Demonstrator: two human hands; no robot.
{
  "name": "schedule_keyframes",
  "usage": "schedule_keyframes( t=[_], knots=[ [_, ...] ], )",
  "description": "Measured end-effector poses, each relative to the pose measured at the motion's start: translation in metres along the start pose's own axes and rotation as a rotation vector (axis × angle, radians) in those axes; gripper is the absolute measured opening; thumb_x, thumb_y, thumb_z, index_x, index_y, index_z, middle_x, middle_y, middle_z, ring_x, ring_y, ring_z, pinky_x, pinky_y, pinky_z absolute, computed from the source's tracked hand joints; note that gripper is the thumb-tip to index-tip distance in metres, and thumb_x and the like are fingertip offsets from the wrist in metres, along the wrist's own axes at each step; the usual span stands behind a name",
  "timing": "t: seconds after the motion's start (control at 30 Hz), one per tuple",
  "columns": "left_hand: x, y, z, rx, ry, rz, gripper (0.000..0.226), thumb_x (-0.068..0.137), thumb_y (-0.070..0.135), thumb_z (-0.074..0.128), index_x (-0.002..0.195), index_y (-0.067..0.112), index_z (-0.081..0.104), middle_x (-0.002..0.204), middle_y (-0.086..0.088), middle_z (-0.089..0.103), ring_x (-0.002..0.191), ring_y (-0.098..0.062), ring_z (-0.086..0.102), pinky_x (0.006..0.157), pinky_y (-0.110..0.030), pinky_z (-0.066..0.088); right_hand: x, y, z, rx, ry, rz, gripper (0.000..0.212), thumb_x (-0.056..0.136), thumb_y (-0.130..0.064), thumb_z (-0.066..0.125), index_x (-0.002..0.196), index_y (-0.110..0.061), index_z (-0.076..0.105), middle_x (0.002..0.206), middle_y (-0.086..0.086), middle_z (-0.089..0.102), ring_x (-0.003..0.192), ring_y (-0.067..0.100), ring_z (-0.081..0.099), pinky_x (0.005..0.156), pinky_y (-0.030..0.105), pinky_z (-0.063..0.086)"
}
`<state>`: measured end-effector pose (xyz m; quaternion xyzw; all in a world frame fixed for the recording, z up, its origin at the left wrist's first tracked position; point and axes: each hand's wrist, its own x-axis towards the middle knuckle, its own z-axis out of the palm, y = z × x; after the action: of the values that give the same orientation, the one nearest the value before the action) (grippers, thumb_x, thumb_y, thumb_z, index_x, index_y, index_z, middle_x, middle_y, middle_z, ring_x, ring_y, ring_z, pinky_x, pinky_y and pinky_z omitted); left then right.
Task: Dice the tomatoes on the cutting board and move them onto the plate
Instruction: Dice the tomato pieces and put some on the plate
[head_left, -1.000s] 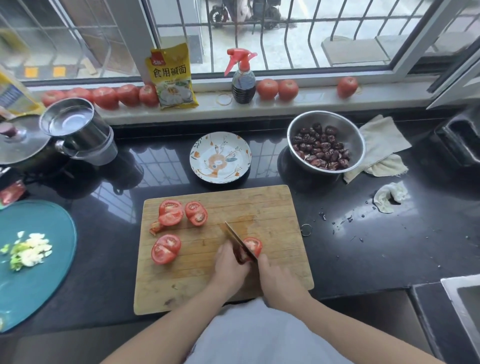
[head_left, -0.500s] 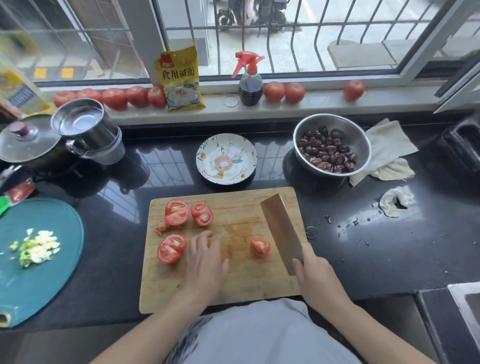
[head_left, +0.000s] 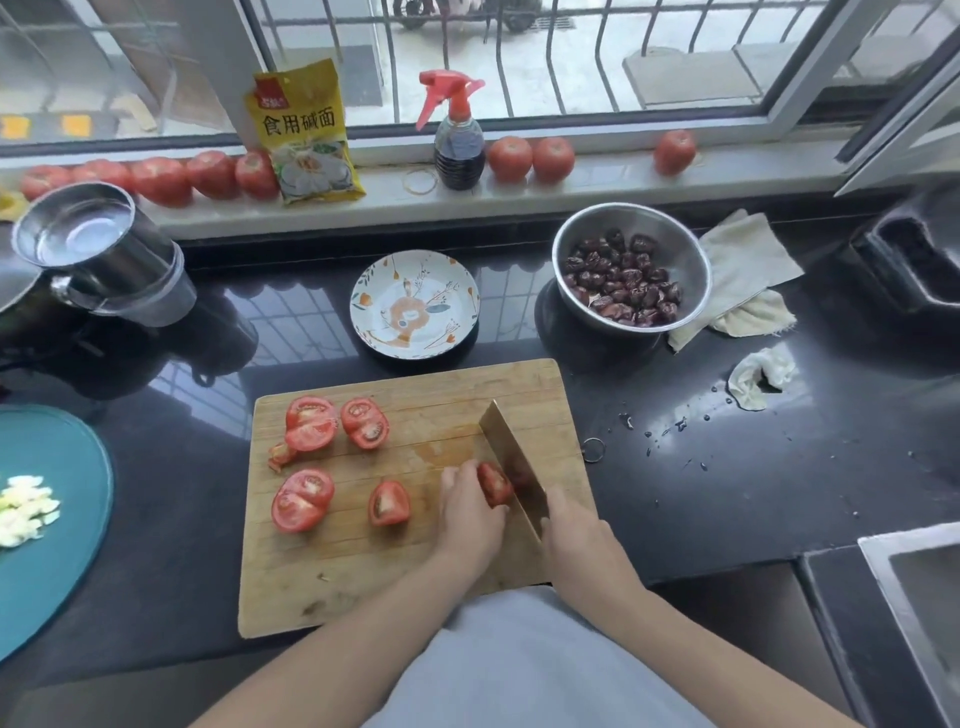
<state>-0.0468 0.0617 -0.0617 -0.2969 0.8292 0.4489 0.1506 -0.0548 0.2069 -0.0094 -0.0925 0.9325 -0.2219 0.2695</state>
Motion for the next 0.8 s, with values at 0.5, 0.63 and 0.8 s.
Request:
schedule_keyframes(
  t=[0.5,0.63,0.8],
  knots=[
    [0.009,-0.016,0.004,-0.116,0.094,0.050,0.036,0.080,0.016,0.082,0.101,0.028,0.055,0.103,0.008,0.054,0.093,-0.018,0.061,0.086,-0.039,0.054,-0.028,-0.019,-0.024,-0.316,-0.055,-0.058,0.020,0.093,-0.003,0.032,0.098,-0.022,0.026,0.076,-0.006,0.027,0.052,0.015,0.021,0.060,0.036,0.027],
    [0.010,-0.017,0.005,-0.120,0.098,0.047,0.038,0.079,0.017,0.084,0.101,0.025,0.055,0.101,0.008,0.054,0.092,-0.019,0.060,0.087,-0.041,0.053,-0.026,-0.021,-0.021,-0.379,-0.069,-0.100,0.025,0.089,0.000,0.031,0.097,-0.022,0.024,0.085,-0.004,0.039,0.060,0.029,0.035,0.062,0.036,0.027],
    [0.012,-0.018,0.006,-0.129,0.102,0.056,0.040,0.079,0.018,0.085,0.107,0.023,0.057,0.105,0.006,0.055,0.094,-0.020,0.061,0.089,-0.040,0.053,-0.026,-0.019,-0.017,-0.389,-0.067,-0.115,0.027,0.090,0.000,0.029,0.108,-0.019,0.034,0.102,0.000,0.056,0.088,0.032,0.062,0.064,0.036,0.029]
  ],
)
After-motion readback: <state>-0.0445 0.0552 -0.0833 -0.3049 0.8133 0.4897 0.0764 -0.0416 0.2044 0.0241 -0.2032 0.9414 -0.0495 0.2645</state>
